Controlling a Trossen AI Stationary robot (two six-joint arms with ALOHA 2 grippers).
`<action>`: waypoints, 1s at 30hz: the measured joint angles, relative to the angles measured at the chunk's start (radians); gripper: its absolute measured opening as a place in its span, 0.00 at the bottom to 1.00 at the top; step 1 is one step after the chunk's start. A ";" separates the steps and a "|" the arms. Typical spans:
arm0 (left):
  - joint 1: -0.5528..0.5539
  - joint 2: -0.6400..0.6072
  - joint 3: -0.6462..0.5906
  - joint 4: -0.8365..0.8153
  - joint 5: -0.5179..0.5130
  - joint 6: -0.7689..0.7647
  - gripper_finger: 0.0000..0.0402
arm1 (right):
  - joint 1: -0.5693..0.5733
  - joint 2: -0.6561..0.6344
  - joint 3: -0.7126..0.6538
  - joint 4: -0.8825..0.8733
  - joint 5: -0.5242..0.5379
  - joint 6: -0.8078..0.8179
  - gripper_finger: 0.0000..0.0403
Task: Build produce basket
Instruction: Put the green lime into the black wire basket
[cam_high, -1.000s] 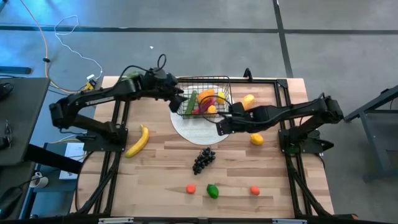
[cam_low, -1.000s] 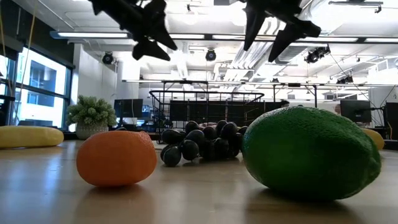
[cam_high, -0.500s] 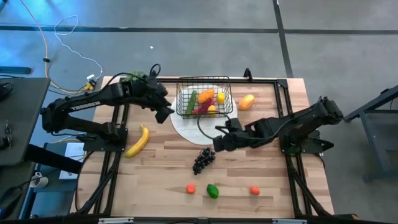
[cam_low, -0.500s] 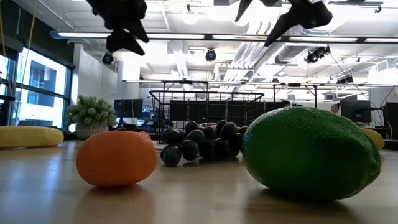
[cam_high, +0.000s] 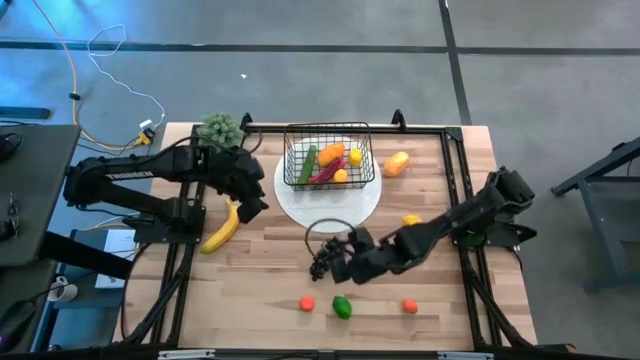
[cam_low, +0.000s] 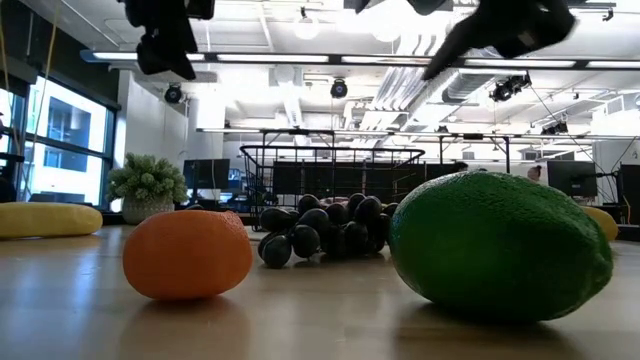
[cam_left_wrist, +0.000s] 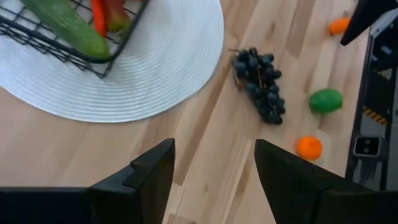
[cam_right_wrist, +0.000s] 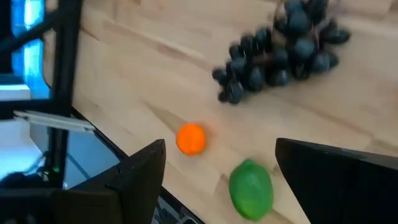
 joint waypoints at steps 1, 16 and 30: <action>-0.013 0.000 0.000 -0.001 -0.008 -0.002 0.52 | 0.011 0.008 0.000 0.005 -0.001 0.008 0.71; -0.097 0.000 0.000 -0.016 -0.114 -0.051 0.52 | 0.103 0.144 0.000 0.136 -0.068 0.106 0.71; -0.097 0.001 0.000 -0.016 -0.131 -0.061 0.52 | 0.120 0.230 0.000 0.152 -0.078 0.021 0.71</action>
